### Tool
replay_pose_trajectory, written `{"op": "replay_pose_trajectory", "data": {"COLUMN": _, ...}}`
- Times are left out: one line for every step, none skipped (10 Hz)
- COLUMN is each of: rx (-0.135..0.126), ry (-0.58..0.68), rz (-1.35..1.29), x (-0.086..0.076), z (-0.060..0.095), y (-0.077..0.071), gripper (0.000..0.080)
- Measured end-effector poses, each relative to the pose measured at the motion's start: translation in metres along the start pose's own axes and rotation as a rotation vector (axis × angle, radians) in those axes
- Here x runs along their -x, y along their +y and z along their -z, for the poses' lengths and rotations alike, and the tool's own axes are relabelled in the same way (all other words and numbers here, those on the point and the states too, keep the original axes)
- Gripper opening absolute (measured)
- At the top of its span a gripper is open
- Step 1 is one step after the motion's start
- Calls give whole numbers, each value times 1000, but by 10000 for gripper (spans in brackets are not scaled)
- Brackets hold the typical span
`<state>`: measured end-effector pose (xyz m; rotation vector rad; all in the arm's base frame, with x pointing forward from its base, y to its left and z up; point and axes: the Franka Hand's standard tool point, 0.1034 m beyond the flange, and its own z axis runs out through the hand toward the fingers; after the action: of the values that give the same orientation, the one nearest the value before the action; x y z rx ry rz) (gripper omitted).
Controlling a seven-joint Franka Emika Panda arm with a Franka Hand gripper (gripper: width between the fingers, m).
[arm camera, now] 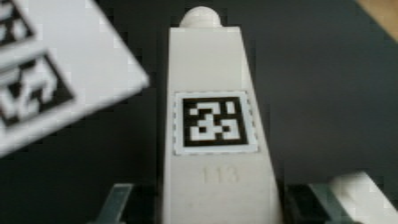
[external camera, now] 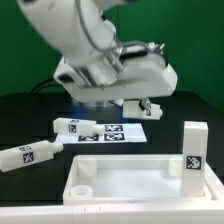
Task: Assemble desk
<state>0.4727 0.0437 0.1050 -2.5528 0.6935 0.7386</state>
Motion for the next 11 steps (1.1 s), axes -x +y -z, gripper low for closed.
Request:
{"op": "replay_pose_trajectory", "data": {"rx": 6, "ry": 79, "rz": 21, "x": -4, "z": 0, "y": -9, "gripper": 284}}
{"op": "replay_pose_trajectory", "data": {"rx": 10, "ry": 148, "rz": 24, "x": -9, "z": -3, "y": -10, "gripper": 284}}
{"op": "replay_pose_trajectory", "data": {"rx": 12, "ry": 238, "rz": 31, "x": -11, "z": 0, "y": -10, "gripper": 284}}
{"op": "replay_pose_trajectory", "data": {"rx": 14, "ry": 308, "rz": 41, "x": -11, "z": 3, "y": -11, "gripper": 284}}
{"op": "replay_pose_trajectory", "data": {"rx": 16, "ry": 348, "rz": 105, "x": -13, "z": 25, "y": -12, "gripper": 284}}
{"op": "replay_pose_trajectory", "data": {"rx": 13, "ry": 440, "rz": 162, "x": -23, "z": 59, "y": -14, "gripper": 284}}
{"op": "replay_pose_trajectory", "data": {"rx": 48, "ry": 548, "rz": 236, "x": -31, "z": 76, "y": -20, "gripper": 284}}
{"op": "replay_pose_trajectory", "data": {"rx": 47, "ry": 594, "rz": 224, "x": -31, "z": 66, "y": -19, "gripper": 284}}
{"op": "replay_pose_trajectory", "data": {"rx": 54, "ry": 669, "rz": 231, "x": -35, "z": 68, "y": -18, "gripper": 284}}
{"op": "replay_pose_trajectory", "data": {"rx": 61, "ry": 762, "rz": 239, "x": -38, "z": 71, "y": -18, "gripper": 284}}
{"op": "replay_pose_trajectory", "data": {"rx": 69, "ry": 843, "rz": 247, "x": -39, "z": 72, "y": -15, "gripper": 284}}
